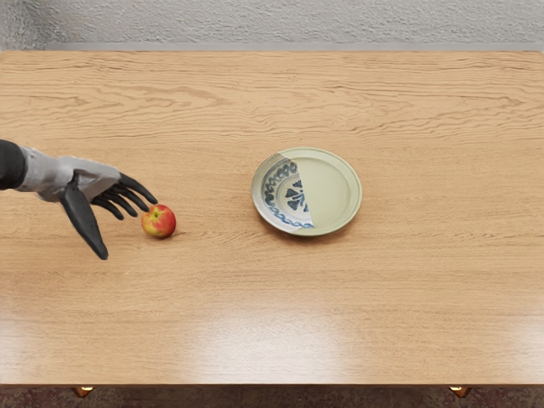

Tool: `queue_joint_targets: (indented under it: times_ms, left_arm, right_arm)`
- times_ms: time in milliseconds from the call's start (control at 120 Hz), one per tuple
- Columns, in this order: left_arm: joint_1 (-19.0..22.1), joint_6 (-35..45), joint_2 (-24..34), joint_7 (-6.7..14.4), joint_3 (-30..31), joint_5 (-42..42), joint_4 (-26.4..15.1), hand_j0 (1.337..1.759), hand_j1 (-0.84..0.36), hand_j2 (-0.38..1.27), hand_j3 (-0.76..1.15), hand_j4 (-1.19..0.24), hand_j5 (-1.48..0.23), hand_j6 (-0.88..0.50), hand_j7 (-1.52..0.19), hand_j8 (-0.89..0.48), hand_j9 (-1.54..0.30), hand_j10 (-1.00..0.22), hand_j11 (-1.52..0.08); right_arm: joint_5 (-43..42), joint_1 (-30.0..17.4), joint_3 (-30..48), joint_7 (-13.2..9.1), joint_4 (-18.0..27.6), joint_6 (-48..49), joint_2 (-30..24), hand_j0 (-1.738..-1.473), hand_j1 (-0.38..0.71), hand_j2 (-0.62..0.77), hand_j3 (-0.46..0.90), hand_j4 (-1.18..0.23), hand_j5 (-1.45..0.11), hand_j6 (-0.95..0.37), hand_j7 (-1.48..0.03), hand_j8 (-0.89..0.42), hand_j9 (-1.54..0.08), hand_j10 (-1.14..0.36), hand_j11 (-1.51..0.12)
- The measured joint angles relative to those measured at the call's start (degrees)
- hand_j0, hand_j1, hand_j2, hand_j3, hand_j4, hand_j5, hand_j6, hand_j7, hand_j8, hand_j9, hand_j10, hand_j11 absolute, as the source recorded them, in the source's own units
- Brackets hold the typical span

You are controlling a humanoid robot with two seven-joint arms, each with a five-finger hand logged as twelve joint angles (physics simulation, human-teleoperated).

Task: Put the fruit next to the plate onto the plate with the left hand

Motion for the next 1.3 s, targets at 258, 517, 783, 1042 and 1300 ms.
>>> queue_joint_targets:
  times_ms: [258,517,783,1042,1300]
  left_arm:
    - [-23.6,19.1,-4.8,-0.3,18.3,-0.8,-7.2,1.658,0.06,0.05,0.0,-0.25,-0.32,-0.25,-0.32,-0.25,-0.32,-0.25,-0.32]
    - [-43.1,35.1,-16.2,-11.9,52.4,-16.6,-11.1,1.658,0.06,0.05,0.0,-0.24,-0.32,-0.24,-0.32,-0.24,-0.32,-0.24,-0.32]
    - [-49.1,44.1,-22.3,-15.0,69.4,-20.1,-16.7,1.658,0.06,0.05,0.0,-0.24,-0.31,-0.24,-0.31,-0.24,-0.31,-0.24,-0.31]
    - [-51.2,39.8,-29.5,-15.4,71.3,-20.4,-17.2,1.658,0.06,0.05,0.0,-0.24,-0.31,-0.24,-0.31,-0.24,-0.31,-0.24,-0.31]
    - [-50.8,44.4,-33.7,-15.3,70.5,-20.4,-17.2,1.658,0.06,0.05,0.0,-0.24,-0.31,-0.24,-0.31,-0.24,-0.31,-0.24,-0.31]
  right_arm:
    - [0.0,0.0,0.0,0.0,0.0,0.0,0.0,-1.658,-0.31,-0.01,0.0,-0.04,-0.05,-0.04,-0.05,-0.04,-0.05,-0.04,-0.05]
    - [0.0,0.0,0.0,0.0,0.0,0.0,0.0,-1.658,-0.31,-0.01,0.0,-0.04,-0.05,-0.04,-0.05,-0.04,-0.05,-0.04,-0.05]
    - [0.0,0.0,0.0,0.0,0.0,0.0,0.0,-1.658,-0.31,-0.01,0.0,-0.04,-0.05,-0.04,-0.05,-0.04,-0.05,-0.04,-0.05]
    - [0.0,0.0,0.0,0.0,0.0,0.0,0.0,-1.658,-0.31,-0.01,0.0,-0.04,-0.05,-0.04,-0.05,-0.04,-0.05,-0.04,-0.05]
    - [0.0,0.0,0.0,0.0,0.0,0.0,0.0,-1.658,-0.31,-0.01,0.0,-0.04,-0.05,-0.04,-0.05,-0.04,-0.05,-0.04,-0.05]
